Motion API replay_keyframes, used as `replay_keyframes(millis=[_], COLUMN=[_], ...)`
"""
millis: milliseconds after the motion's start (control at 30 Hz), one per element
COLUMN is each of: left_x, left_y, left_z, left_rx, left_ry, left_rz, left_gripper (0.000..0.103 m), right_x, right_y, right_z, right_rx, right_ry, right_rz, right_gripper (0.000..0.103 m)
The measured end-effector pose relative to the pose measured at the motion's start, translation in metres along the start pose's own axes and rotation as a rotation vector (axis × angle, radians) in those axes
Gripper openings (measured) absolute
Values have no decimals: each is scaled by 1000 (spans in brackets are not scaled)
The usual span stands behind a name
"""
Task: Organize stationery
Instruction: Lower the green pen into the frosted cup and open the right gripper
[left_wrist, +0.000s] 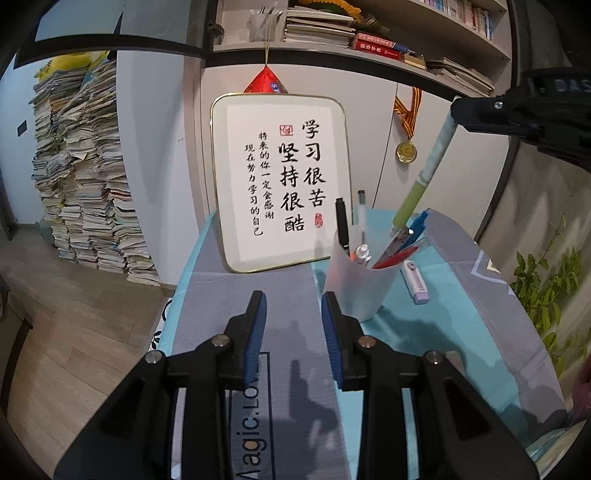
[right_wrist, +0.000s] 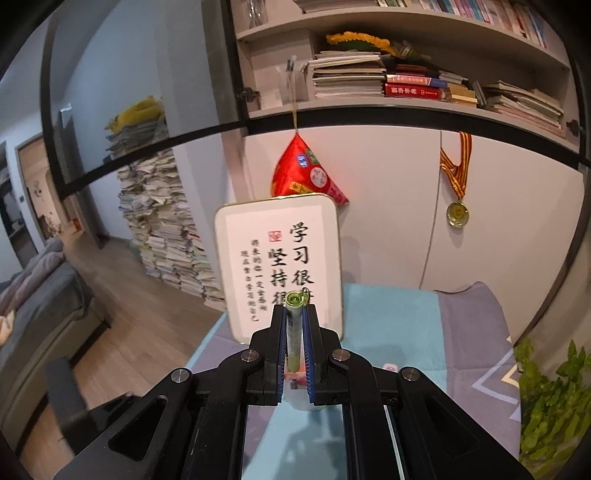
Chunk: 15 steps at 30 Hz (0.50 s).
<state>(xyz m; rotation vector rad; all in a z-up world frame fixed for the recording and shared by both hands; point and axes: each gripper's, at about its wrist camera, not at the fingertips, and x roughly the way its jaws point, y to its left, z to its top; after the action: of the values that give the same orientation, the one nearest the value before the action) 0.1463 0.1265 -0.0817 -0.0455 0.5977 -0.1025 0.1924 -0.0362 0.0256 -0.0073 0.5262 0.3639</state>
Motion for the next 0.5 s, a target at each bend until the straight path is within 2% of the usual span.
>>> replay_keyframes(millis=[333, 500], left_x=[11, 13], left_y=[-1, -2], left_z=[-3, -5], left_rx=[14, 18], left_ry=[21, 28], left_rz=[-14, -12], left_gripper=[29, 29], right_x=[35, 53], right_y=[-10, -11], right_z=[3, 3], right_rx=[23, -3], right_ry=[37, 49], right_rz=[-18, -87], right_gripper=[9, 9])
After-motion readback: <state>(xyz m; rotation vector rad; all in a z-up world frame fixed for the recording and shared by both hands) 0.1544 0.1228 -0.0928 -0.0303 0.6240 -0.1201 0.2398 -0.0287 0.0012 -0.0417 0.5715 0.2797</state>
